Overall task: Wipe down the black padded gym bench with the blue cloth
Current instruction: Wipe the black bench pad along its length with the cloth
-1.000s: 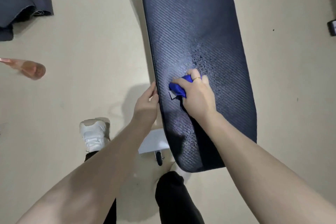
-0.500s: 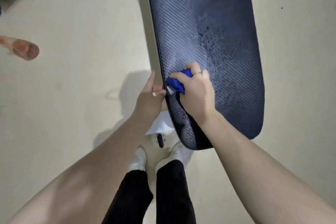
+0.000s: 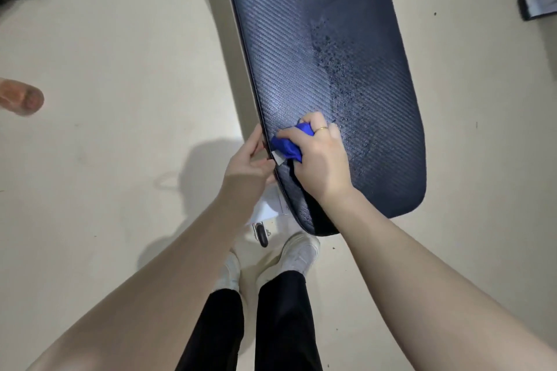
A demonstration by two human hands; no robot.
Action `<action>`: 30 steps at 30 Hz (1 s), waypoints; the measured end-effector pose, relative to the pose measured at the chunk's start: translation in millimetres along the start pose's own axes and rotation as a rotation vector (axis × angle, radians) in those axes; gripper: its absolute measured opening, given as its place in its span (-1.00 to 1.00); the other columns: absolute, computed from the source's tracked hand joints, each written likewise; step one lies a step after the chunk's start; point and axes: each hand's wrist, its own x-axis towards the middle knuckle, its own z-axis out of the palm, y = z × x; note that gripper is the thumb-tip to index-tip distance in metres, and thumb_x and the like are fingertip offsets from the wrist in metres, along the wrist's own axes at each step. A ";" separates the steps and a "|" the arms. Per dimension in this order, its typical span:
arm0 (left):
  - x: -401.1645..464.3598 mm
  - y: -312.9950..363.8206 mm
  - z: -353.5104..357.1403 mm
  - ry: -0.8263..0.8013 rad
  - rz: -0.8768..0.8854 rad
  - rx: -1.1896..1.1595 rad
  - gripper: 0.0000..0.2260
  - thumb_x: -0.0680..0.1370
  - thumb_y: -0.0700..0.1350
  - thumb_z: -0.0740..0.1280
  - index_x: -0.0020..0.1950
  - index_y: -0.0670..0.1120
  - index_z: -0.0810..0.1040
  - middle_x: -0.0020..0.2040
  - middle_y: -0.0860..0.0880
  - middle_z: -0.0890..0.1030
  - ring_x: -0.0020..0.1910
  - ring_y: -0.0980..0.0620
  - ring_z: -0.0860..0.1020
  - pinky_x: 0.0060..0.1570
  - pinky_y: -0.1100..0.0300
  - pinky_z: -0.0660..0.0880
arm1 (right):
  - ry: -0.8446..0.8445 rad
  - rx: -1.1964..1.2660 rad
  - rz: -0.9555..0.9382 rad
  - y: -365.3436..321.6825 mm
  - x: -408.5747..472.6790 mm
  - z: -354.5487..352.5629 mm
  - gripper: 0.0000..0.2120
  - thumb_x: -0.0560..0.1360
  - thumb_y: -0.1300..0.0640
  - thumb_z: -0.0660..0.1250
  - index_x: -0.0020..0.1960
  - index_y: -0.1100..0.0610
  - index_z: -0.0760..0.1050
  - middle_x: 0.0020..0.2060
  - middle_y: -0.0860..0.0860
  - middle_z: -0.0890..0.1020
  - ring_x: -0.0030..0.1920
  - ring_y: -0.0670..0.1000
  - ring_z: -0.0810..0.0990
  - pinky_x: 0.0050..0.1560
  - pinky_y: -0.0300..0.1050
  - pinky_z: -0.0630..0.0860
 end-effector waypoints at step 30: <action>-14.0 -21.5 42.9 0.404 0.022 0.332 -0.52 0.58 -0.08 0.19 0.47 0.23 0.21 0.06 0.06 0.60 0.06 -0.02 0.55 0.14 0.10 0.47 | 0.018 -0.134 -0.093 51.9 -4.2 -23.3 -0.56 0.29 0.27 0.37 0.11 -0.07 0.55 0.11 0.11 0.49 -0.10 0.24 0.43 -0.24 0.01 0.48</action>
